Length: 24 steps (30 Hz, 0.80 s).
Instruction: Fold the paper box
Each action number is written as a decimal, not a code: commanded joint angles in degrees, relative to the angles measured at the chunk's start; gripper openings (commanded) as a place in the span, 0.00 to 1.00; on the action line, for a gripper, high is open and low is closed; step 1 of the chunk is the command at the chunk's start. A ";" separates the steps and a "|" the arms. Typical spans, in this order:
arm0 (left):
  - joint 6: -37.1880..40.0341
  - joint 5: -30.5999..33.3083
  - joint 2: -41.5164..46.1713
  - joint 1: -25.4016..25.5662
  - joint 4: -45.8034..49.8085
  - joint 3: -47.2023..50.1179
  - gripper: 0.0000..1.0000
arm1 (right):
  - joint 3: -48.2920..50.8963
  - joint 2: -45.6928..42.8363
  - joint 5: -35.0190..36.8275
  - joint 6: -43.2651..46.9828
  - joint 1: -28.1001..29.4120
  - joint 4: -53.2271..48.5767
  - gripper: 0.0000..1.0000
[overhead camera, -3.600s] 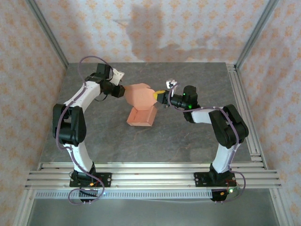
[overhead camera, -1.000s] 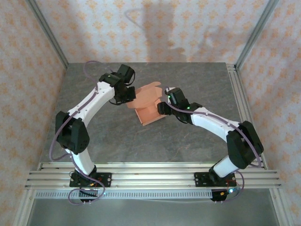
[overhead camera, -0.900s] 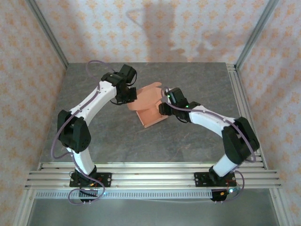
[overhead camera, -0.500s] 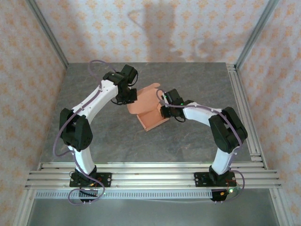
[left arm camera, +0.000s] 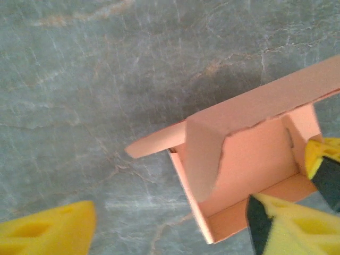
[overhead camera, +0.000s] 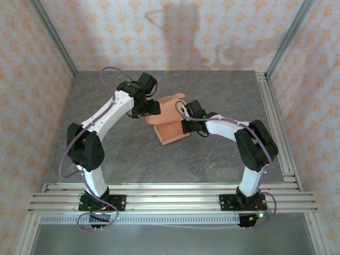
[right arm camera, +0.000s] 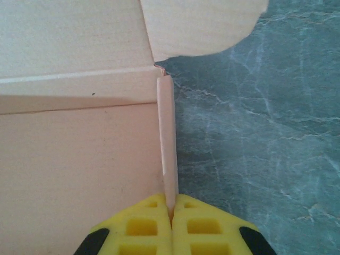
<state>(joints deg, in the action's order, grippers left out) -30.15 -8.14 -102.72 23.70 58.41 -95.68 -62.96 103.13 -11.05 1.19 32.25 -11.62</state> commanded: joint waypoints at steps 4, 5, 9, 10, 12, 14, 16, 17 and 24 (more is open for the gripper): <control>-3.79 10.45 12.34 -0.20 -7.07 7.04 1.00 | 3.04 -1.52 12.26 -0.87 3.38 1.07 0.00; -4.48 11.50 14.08 -0.60 -8.09 8.69 1.00 | 4.17 -2.24 13.75 -1.85 4.05 2.26 0.00; -6.40 13.99 20.71 -3.08 -12.46 15.62 1.00 | 9.25 -4.71 17.99 -5.54 6.19 6.79 0.00; -6.53 13.95 21.96 -3.86 -13.14 16.83 1.00 | 9.96 -5.07 18.29 -5.68 6.40 7.03 0.00; -6.35 13.85 23.86 -5.48 -13.91 18.72 1.00 | 10.32 -5.38 18.43 -5.46 6.51 6.22 0.02; -5.49 13.42 24.86 -6.83 -13.90 19.78 1.00 | 9.97 -6.07 17.38 -4.94 6.42 5.15 0.08; -4.52 13.43 25.30 -7.42 -13.63 20.20 1.00 | 9.29 -7.49 15.37 -4.49 6.20 4.38 0.13; -3.75 13.12 25.37 -7.58 -13.57 20.31 1.00 | 8.86 -8.21 13.73 -4.60 5.88 4.02 0.17; -1.46 12.45 25.77 -7.62 -13.49 22.17 1.00 | 6.21 -9.65 6.45 -5.45 3.15 1.53 0.42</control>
<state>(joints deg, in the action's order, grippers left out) -33.21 3.31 -78.15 16.38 45.71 -74.67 -54.68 94.94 -1.69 -3.77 36.36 -7.68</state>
